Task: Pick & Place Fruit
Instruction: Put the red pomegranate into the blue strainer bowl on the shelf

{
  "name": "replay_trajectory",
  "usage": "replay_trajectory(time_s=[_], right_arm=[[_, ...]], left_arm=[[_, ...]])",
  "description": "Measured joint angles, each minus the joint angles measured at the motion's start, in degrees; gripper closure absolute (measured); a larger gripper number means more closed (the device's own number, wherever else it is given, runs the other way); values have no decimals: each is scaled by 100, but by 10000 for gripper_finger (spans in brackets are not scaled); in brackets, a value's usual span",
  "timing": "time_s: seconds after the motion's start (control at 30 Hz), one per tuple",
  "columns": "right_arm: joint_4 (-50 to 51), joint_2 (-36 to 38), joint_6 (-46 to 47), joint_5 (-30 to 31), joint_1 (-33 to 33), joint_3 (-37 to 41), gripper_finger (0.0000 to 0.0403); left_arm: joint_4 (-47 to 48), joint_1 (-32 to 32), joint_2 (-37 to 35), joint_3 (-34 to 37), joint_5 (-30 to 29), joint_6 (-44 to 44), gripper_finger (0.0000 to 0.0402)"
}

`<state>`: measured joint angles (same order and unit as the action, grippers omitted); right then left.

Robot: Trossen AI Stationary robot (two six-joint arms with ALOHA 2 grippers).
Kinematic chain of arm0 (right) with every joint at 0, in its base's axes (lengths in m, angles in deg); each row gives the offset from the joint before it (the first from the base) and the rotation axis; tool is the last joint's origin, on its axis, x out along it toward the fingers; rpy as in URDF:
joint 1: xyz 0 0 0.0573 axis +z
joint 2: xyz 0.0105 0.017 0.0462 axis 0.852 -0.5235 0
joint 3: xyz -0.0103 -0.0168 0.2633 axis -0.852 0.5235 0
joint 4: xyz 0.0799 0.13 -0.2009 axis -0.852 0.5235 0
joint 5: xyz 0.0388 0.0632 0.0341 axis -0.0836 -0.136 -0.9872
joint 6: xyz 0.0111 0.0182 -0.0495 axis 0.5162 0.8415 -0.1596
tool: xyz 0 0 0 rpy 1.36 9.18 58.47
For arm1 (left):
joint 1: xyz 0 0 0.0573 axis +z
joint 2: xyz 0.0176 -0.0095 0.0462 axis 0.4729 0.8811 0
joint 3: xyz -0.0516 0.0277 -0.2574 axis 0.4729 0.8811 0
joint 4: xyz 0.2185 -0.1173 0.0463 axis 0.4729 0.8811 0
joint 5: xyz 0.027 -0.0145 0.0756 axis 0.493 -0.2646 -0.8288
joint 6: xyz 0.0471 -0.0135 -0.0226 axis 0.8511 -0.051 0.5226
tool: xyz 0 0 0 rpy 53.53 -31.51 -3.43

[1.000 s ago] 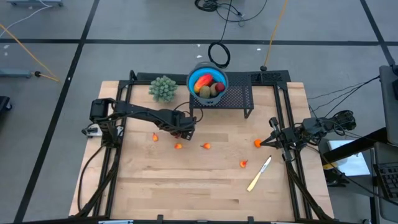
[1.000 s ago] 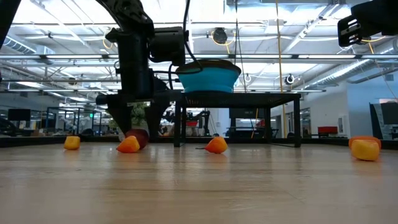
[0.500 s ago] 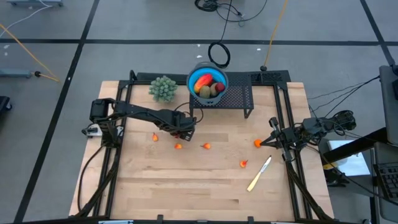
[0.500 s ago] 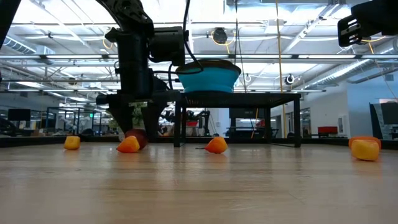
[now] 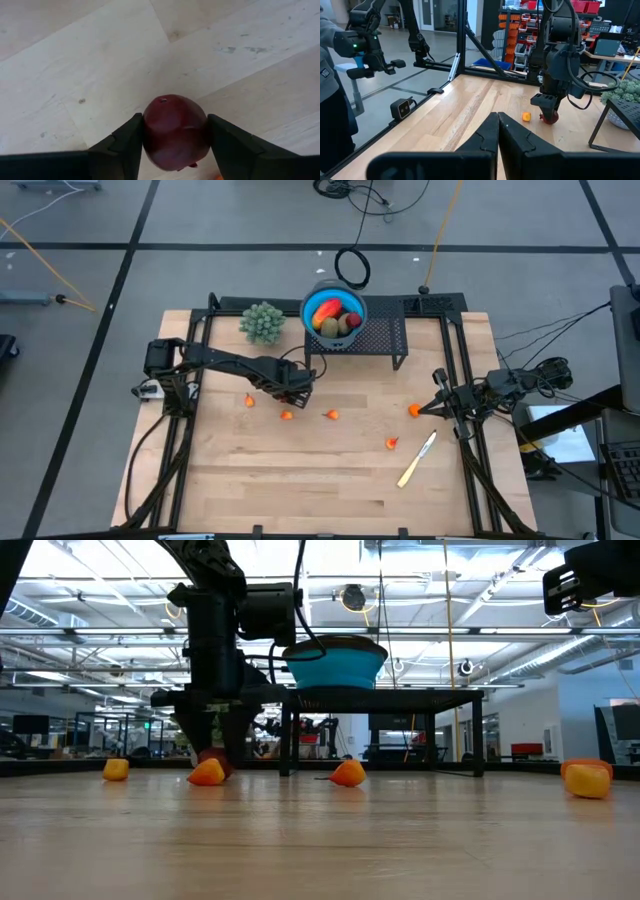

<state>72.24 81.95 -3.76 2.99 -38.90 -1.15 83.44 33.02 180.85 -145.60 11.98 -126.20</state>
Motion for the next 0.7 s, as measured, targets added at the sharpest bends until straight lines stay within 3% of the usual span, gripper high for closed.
replay_trajectory(time_s=[0.3, 0.7], right_arm=[[-2, 2, 1, -1, 2, 0, 403], [0, 2, -1, -1, 2, -4, 403]], left_arm=[[-2, -2, -210, 7, -94, 425, 228], [-651, -418, -1864, 3, -108, 2331, 225]])
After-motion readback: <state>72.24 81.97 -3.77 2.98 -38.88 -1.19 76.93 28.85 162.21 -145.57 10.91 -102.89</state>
